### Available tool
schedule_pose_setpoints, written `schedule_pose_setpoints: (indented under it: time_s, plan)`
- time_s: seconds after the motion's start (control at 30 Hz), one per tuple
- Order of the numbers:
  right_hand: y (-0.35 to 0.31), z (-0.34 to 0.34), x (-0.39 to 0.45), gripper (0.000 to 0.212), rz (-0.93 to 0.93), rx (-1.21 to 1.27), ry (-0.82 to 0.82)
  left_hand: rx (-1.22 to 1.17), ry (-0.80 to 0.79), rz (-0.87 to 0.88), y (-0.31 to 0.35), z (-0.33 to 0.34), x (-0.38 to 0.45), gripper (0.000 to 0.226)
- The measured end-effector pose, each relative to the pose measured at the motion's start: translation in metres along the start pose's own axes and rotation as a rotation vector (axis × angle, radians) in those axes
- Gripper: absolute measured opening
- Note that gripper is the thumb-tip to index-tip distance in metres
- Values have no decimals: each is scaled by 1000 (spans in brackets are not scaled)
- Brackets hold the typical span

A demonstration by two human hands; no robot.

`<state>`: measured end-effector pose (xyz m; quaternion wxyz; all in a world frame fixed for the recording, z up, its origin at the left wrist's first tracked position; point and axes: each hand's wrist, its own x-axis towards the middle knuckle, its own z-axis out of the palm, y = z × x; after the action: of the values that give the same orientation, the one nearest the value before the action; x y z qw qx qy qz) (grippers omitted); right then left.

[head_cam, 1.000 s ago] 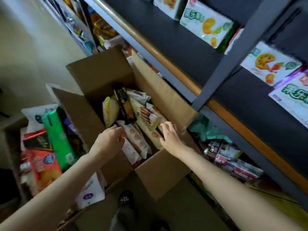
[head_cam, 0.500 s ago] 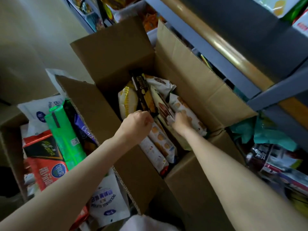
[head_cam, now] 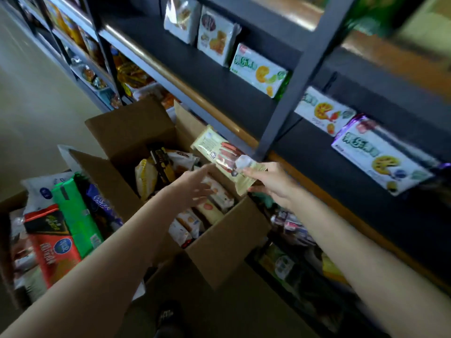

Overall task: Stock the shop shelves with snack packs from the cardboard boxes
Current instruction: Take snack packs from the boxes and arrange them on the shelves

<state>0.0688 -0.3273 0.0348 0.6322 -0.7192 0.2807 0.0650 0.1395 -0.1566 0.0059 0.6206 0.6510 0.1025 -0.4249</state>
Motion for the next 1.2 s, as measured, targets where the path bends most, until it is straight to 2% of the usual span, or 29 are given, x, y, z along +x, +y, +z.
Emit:
schedule_pose_setpoints:
  time_s: [0.1,0.17,0.23,0.33,0.47,0.6,0.7,0.83,0.9,1.03,1.2]
  plan:
    - [-20,-45,-83,28,-114,-12,15,-183,-176,146,11,60,-58,24]
    - [-33,-80,-142,21,-194,-54,13,-249,-221,268,20,101,-99,12]
    - [-48,-115,-200,7,-252,-168,34,-204,-287,390,31,141,-138,15]
    - [-77,-167,-270,15,-358,-330,129,-144,-408,561,58,194,-193,11]
    - [-122,-230,-333,32,-516,-381,405,-17,-537,768,104,264,-257,16]
    - [-143,-281,-373,45,-588,-460,594,136,-705,920,136,329,-301,25]
    - [-154,-311,-398,37,-692,-530,753,236,-816,1005,156,375,-328,29]
    - [-178,-344,-439,36,-870,-618,1051,342,-956,1190,186,433,-371,32]
    - [-191,-363,-459,34,-930,-713,1189,353,-967,1297,201,460,-389,32]
    - [-207,-413,-497,35,-925,-811,1440,504,-844,1538,228,509,-406,22]
    - [-213,-484,-519,37,-826,-797,1556,685,-639,1674,260,558,-401,24]
